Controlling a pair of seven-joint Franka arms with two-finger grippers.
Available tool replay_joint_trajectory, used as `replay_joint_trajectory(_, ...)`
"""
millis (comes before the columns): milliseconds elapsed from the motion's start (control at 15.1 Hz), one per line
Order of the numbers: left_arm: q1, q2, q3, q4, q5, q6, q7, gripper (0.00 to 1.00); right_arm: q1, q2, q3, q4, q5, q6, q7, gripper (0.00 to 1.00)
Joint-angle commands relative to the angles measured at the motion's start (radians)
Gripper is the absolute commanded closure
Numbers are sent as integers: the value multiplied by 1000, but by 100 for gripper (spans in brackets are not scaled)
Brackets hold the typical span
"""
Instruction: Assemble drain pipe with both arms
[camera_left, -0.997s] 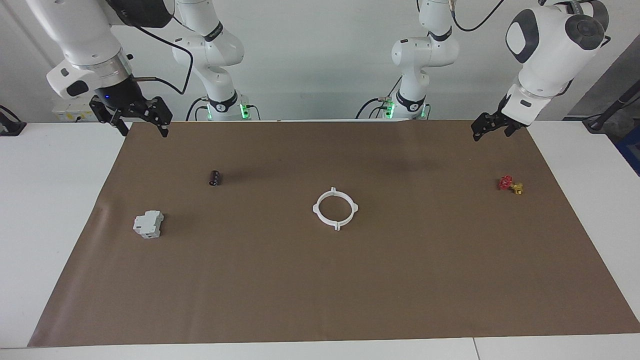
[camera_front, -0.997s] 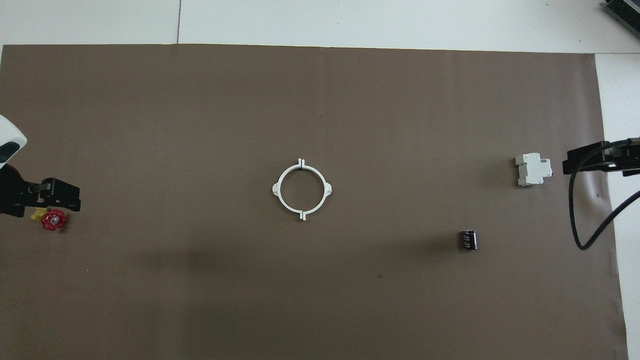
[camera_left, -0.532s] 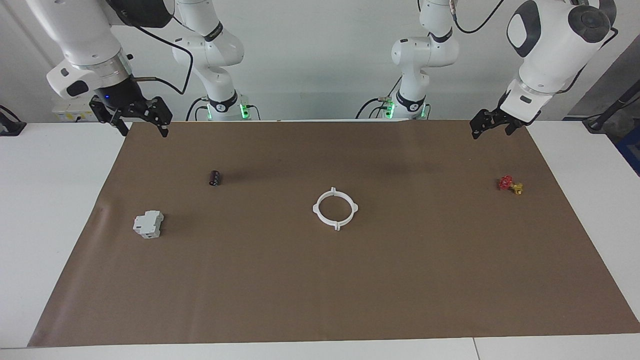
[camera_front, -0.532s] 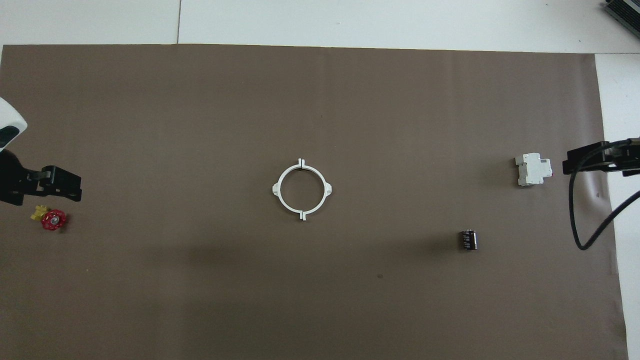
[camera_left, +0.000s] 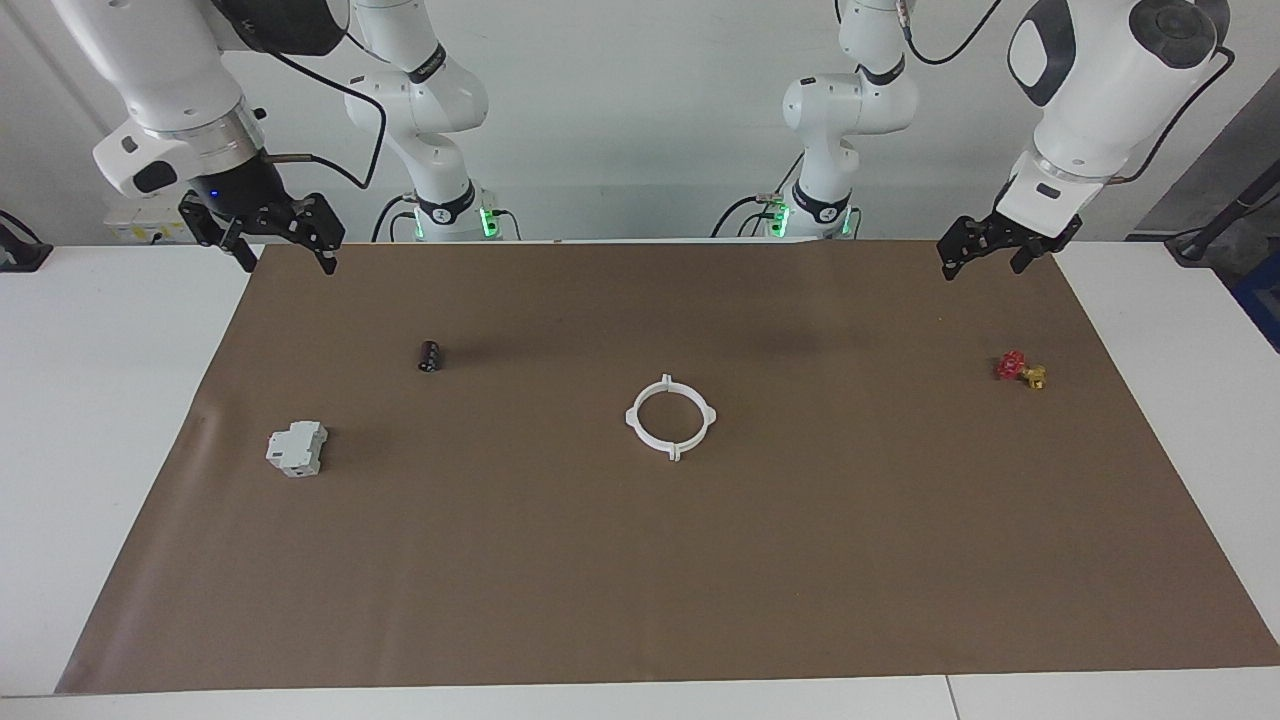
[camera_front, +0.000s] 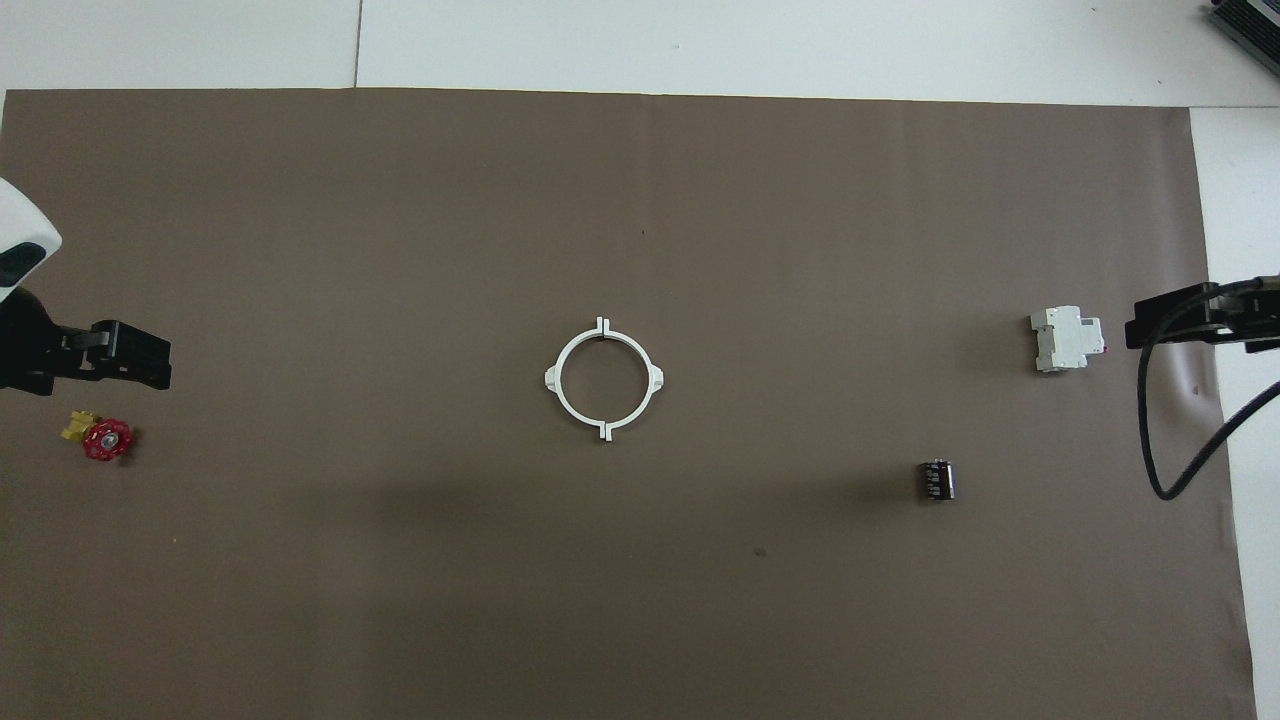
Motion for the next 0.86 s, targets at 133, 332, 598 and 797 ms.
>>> replay_joint_trajectory(133,-11,-17,4,4,-12,-44,-1,0,-7,-9,3,-8,19,-8,9,0)
replay_joint_trajectory(332,-10,-25,4,4,-12,-44,-1,0,-7,-11,5,-8,19,-8,9,0)
replay_joint_trajectory(598,-10,-25,3,4,-12,-44,-1,0,-7,-9,5,-8,19,-8,9,0)
replay_joint_trajectory(797,-11,-25,4,4,-12,-46,-1,0,-7,-9,3,-8,19,-8,9,0)
